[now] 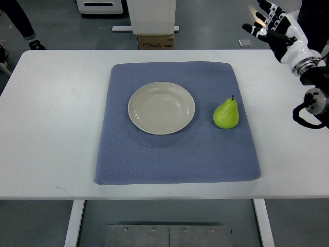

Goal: Place pear on plate with right hand
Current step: 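Move the open right hand toward the green pear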

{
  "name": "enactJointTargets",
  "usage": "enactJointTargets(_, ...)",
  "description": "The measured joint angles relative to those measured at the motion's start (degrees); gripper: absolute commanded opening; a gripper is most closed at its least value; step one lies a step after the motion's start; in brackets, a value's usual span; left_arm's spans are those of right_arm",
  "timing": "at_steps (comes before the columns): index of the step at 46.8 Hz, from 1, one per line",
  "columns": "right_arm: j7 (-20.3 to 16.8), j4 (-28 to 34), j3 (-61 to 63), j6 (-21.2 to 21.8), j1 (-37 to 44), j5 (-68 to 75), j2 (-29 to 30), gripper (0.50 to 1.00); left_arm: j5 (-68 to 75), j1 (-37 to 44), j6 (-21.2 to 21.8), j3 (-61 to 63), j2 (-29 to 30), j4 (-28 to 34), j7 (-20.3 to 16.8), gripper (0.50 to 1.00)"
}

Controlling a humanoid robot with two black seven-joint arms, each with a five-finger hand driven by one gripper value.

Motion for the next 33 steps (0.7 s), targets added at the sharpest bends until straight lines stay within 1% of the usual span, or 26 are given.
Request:
enactJointTargets(5,0.6,6.8,-0.6,1.8,-0.8,0.0,-4.8,1.0,0.0,0.0,0.0,0.0,0.0,0.0,0.0,1.0)
enactJointTargets(8,1.0,9.3,-1.3,1.9,-1.5,-0.1,-6.6,1.0,0.0,0.1,0.0,0.0,0.0,0.0,0.0,1.0)
enactJointTargets(19,5.2,13.7,-5.3,1.6,-4.7,-1.6,-11.2,1.0,0.0,0.0,0.0,0.0,0.0,0.0,0.0,1.0)
enactJointTargets(25,6.3,15.7,-5.7,1.2,-7.3,-3.9,-12.9,1.0,0.0,0.0,0.0,0.0,0.0,0.0,0.0,1.0)
enactJointTargets(30,7.3,16.1,-5.7,1.0,-9.7,-5.6,-13.5,1.0,0.0,0.0,0.0,0.0,0.0,0.0,0.0,1.0)
enactJointTargets(33,7.8,16.1,-5.7,0.1,-11.0,-6.8,-13.5,1.0,0.0,0.0,0.0,0.0,0.0,0.0,0.0,1.0)
